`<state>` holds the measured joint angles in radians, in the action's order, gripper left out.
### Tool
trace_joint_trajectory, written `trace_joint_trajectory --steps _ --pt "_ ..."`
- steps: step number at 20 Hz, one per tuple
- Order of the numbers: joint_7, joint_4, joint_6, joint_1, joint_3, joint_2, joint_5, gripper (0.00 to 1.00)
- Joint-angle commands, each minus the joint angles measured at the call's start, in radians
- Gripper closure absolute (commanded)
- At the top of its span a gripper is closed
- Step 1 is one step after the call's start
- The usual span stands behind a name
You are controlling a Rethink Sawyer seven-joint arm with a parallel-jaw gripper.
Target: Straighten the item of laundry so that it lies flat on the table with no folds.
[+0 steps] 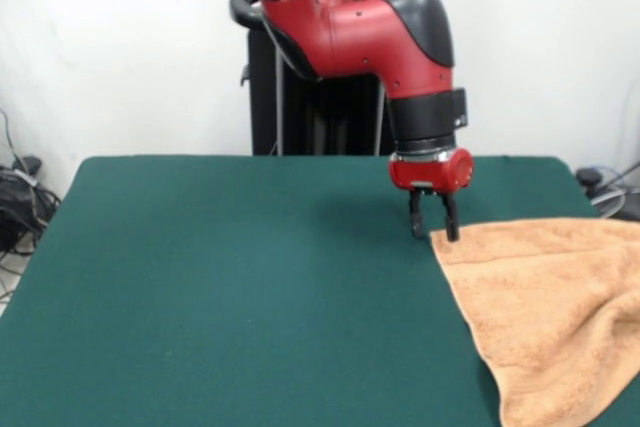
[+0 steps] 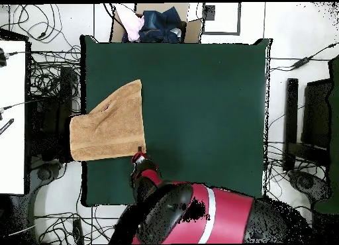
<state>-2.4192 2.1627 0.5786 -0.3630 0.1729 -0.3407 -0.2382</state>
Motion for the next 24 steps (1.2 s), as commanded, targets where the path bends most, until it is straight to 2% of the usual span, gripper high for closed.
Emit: trace_joint_trajectory --steps 1,5,6,19,22,24 --pt "-0.134 -0.214 -0.027 0.029 0.033 0.164 0.083 0.00" --pt "-0.114 -0.226 -0.037 0.032 0.016 0.161 0.083 0.00" --pt "-0.111 -0.227 -0.032 0.037 0.009 0.159 0.086 1.00" --pt "-0.105 -0.219 -0.042 0.046 -0.009 0.143 0.099 1.00" --pt "-0.102 -0.190 -0.068 0.025 0.004 0.132 0.065 1.00" --pt "-0.085 -0.161 -0.103 -0.012 0.019 0.125 0.006 1.00"
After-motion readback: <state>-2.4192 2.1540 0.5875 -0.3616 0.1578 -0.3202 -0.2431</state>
